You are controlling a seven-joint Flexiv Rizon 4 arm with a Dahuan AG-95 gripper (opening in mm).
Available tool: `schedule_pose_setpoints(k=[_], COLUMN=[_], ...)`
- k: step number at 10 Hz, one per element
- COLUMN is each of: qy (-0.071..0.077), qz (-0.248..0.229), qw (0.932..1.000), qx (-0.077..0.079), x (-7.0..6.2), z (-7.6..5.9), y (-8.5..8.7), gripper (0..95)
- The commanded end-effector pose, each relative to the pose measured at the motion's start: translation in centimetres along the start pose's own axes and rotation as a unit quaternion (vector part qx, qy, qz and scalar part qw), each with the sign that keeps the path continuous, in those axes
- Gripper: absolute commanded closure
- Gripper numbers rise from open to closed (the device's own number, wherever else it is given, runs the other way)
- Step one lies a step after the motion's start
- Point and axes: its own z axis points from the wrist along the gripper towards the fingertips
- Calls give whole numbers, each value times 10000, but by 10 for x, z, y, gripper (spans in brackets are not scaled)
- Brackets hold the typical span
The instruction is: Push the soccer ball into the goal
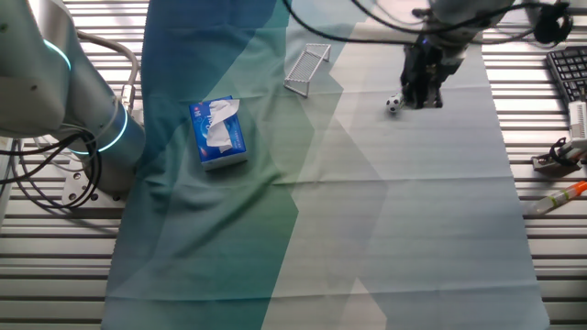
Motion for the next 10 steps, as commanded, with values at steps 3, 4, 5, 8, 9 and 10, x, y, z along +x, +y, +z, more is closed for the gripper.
schedule_pose_setpoints(k=[3, 4, 5, 8, 9, 10], qy=[-99, -74, -58, -98, -106, -122], qz=[9, 51, 96, 220, 232, 229], qw=[9999, 10000, 9999, 9997, 9997, 9997], qx=[13, 21, 35, 22, 17, 9], x=[-27, -39, -51, -72, -74, -77], z=[16, 16, 17, 29, 32, 39], y=[13, 18, 24, 35, 36, 38], gripper=[950, 950, 950, 950, 950, 950])
